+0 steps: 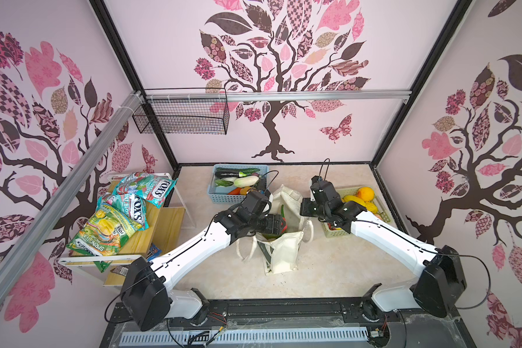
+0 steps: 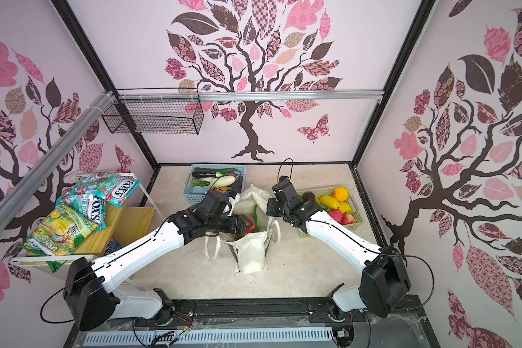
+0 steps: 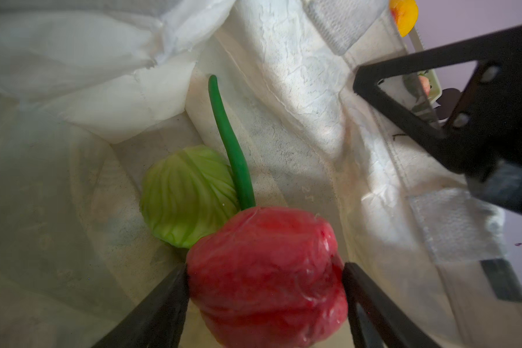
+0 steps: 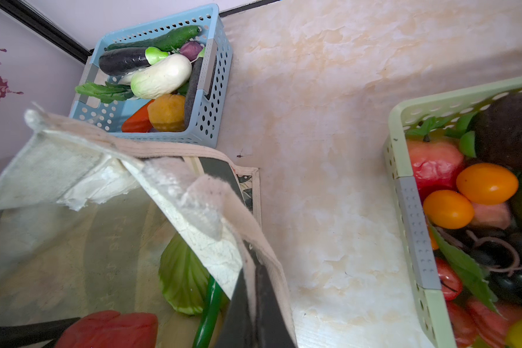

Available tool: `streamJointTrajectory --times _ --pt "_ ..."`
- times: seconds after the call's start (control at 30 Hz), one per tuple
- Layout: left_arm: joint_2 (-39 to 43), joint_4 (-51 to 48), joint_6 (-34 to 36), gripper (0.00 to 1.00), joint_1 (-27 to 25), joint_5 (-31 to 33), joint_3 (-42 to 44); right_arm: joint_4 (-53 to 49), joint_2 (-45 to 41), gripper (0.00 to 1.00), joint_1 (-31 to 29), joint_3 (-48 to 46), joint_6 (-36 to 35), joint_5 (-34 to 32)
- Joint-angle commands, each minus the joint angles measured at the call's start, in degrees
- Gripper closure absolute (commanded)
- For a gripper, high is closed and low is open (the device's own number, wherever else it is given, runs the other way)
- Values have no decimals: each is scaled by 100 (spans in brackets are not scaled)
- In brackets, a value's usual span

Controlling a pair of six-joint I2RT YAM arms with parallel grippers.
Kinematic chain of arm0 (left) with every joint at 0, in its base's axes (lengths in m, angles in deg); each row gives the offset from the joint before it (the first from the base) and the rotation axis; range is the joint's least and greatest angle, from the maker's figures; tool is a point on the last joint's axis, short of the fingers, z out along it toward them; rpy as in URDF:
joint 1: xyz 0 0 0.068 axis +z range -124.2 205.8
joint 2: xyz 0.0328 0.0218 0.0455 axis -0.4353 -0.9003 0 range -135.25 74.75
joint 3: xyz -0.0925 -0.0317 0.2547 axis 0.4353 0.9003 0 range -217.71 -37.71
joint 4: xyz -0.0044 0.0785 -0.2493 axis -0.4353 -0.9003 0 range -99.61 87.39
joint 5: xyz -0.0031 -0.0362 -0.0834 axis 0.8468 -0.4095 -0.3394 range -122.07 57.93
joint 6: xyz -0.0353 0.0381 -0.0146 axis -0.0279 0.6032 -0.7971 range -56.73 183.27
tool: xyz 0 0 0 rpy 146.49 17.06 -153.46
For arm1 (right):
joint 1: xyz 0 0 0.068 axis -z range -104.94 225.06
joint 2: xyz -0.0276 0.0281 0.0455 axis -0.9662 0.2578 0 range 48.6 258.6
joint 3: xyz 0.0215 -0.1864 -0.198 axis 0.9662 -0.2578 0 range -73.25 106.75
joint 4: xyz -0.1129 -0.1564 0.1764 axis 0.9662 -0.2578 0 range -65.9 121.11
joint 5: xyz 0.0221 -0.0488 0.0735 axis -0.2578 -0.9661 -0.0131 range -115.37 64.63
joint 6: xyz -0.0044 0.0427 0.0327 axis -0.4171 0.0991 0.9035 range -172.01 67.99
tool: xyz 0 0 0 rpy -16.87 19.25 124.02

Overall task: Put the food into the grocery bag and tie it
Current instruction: 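Lower the red pepper into the bag and open the left gripper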

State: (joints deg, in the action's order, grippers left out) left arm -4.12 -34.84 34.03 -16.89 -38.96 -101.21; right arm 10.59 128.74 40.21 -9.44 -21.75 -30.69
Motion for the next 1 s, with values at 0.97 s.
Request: streamJointTrajectory --times 0.97 --pt "-1180 -227 327 9 -274 428 -152 -41 -311 98 -30 71 -13 66"
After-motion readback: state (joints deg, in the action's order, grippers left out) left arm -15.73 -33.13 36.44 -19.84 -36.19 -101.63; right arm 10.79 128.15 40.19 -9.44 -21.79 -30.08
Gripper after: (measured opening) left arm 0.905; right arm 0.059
